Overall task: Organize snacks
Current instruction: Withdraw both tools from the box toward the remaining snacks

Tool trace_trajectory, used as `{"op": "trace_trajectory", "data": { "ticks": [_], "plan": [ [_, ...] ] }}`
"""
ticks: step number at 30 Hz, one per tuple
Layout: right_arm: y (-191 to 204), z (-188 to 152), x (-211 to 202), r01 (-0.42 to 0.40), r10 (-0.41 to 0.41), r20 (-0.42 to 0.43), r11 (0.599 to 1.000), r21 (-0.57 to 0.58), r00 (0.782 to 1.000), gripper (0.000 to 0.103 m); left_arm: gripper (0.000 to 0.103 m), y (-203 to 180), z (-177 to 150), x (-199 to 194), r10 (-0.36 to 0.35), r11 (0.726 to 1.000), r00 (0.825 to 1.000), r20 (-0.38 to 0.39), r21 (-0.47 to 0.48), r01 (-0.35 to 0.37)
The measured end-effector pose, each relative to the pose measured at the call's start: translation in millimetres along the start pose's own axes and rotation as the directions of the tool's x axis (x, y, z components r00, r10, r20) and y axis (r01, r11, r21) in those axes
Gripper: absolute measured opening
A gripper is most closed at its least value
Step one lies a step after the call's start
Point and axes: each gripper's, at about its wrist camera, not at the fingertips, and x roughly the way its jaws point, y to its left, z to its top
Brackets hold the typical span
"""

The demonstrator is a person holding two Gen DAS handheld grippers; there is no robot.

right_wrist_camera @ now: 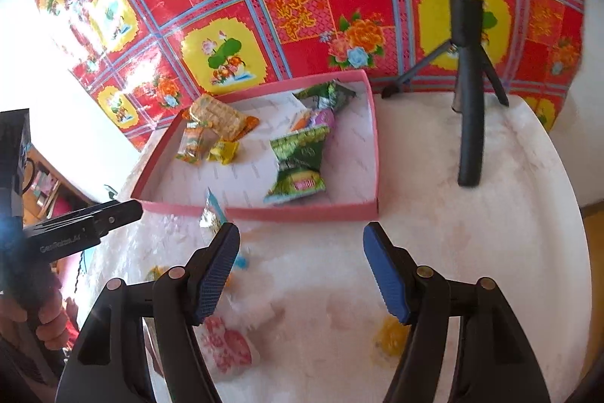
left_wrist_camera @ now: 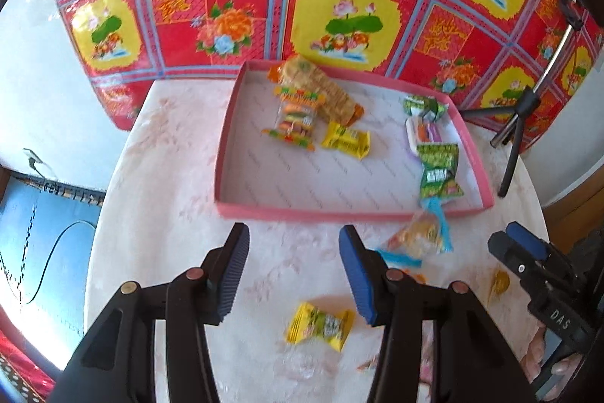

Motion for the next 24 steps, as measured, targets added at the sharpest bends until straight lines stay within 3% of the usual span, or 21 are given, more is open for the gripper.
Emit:
{"op": "trace_trajectory", "data": {
  "ticks": [15,24],
  "plan": [
    [-29,-35,-23,0.059,-0.059,-0.001,0.997,0.055,0.998,0.07,0.052,2,-35,-3,-0.011,1.0,1.0,-0.025,0.013,0.011],
    [-33,-56,-37,0.1,-0.1,0.022,0.995,0.018,0.995,0.07,0.052,-1,-48,-2,-0.039,0.999,0.999,-0.038,0.028,0.04]
  ]
}}
